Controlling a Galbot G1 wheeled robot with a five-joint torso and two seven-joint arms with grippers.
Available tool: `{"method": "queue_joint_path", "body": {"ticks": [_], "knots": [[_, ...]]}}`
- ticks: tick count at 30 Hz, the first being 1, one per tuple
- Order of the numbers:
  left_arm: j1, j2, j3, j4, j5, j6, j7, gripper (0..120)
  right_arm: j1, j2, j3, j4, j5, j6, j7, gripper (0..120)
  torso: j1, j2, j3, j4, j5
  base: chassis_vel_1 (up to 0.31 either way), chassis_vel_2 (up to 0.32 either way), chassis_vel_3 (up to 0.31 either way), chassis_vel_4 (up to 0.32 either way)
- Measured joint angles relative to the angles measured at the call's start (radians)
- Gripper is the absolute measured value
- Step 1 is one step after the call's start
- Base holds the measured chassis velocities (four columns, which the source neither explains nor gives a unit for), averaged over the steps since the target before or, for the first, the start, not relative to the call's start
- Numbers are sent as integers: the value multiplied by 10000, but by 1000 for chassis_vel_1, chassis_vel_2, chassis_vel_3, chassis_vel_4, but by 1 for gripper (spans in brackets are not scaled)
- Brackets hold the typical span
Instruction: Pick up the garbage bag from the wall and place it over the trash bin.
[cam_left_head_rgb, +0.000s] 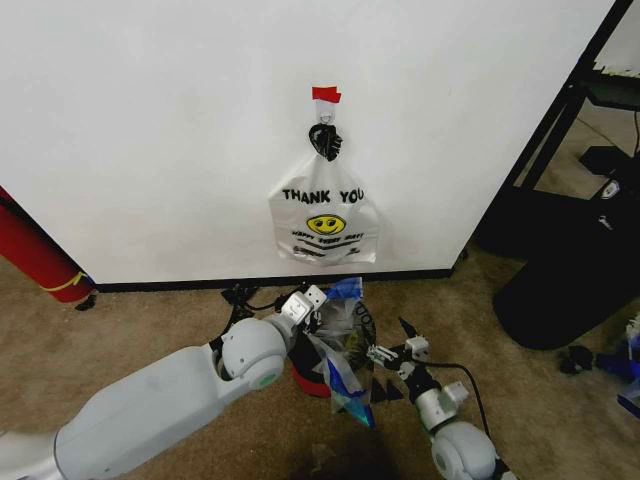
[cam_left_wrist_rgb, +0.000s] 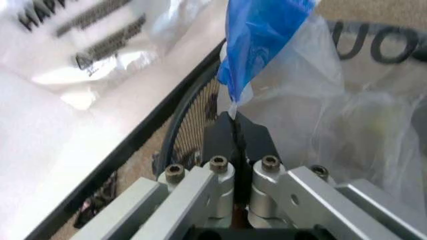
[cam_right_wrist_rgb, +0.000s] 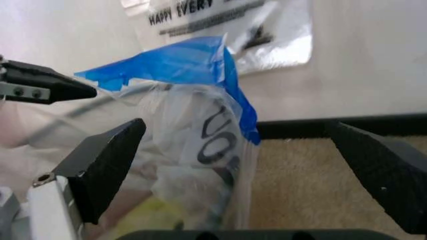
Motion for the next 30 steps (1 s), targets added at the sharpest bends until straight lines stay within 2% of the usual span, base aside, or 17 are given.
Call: {"method": "queue_joint_path", "body": {"ticks": [5, 9, 16, 21, 26, 27, 30], "knots": [[-165, -51, 162, 21, 37, 0, 6, 0, 682, -296, -222, 83, 687, -1698, 260, 100, 0, -1, 1, 1, 0, 0, 0, 0, 0], [-391, -134, 375, 82, 37, 0, 35, 0, 879, -451, -73, -40, 813, -2812, -94, 100, 0, -2, 0, 0, 0, 0, 0, 0, 0], [-636, -254, 594, 187, 24, 0, 89, 0, 1055, -361, 170, -778, 586, -2607, -1430, 100, 0, -1, -1, -1, -2, 0, 0, 0, 0], [-775, -293, 683, 292, 34, 0, 142, 0, 1085, -207, 275, -1000, 519, -2478, -1729, 98, -2, 0, -2, -3, -3, 0, 0, 0, 0], [-818, -281, 698, 341, 100, 0, 194, 0, 1047, -151, 299, -914, 586, -2538, -1577, 81, -2, -1, -1, 0, -3, 0, 0, 0, 0], [-818, -281, 698, 341, 100, 0, 194, 0, 1047, -151, 299, -914, 586, -2538, -1577, 81, -2, -1, -1, 0, -3, 0, 0, 0, 0], [-825, -259, 700, 336, 122, 0, 203, 0, 970, -150, 290, -667, 755, -2920, -1201, 68, -1, -1, -1, 1, -2, 0, 0, 0, 0]]}}
